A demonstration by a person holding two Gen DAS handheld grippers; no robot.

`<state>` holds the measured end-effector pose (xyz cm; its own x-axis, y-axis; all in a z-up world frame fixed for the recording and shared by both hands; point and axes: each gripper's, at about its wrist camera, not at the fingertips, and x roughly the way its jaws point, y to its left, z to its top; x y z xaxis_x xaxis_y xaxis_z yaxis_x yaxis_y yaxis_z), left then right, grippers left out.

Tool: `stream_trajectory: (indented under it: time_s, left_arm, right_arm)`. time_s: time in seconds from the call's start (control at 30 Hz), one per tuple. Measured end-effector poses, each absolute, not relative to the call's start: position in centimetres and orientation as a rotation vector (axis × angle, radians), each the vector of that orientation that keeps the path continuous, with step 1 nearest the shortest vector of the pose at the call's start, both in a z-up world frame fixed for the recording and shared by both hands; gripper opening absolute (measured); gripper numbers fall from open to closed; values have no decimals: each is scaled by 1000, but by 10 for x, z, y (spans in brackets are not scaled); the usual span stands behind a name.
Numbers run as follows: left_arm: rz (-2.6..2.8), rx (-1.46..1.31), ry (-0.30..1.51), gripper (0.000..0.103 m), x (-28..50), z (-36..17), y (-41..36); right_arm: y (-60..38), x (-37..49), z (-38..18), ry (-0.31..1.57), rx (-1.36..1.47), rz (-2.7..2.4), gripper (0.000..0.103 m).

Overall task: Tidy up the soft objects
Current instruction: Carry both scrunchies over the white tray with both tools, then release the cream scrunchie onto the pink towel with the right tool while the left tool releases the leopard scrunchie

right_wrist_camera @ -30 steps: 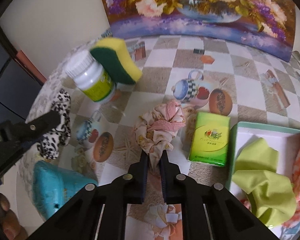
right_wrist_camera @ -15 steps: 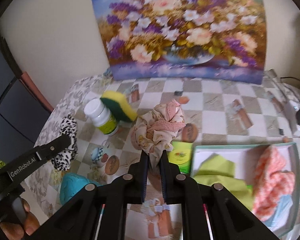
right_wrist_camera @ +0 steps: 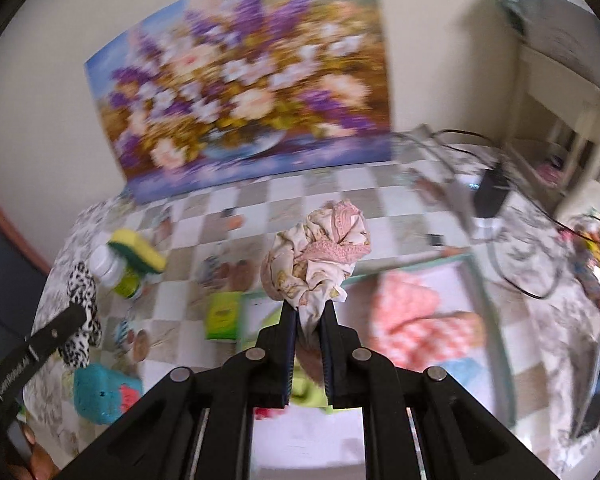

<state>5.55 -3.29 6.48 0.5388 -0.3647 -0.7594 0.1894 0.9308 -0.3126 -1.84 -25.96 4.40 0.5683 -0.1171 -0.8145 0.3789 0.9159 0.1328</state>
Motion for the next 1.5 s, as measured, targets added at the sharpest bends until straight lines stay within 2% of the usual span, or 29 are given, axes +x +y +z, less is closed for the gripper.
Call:
stream_trajectory:
  time_s: [0.3, 0.7, 0.83, 1.1, 1.5]
  left_arm:
    - [-481, -103, 997, 10, 29, 61, -96]
    - [-606, -61, 1108, 10, 4, 33, -142]
    - [-631, -62, 1183, 11, 2, 14, -152]
    - [-646, -85, 1391, 11, 2, -40, -167]
    - [-623, -40, 1482, 12, 0, -72, -182]
  right_arm:
    - [-315, -62, 57, 888, 368, -431, 12]
    - [-332, -83, 54, 875, 396, -457, 12]
    - [-335, -77, 32, 952, 407, -455, 16]
    - [-329, -63, -17, 1148, 403, -422, 16]
    - [-322, -56, -51, 1284, 404, -395, 19]
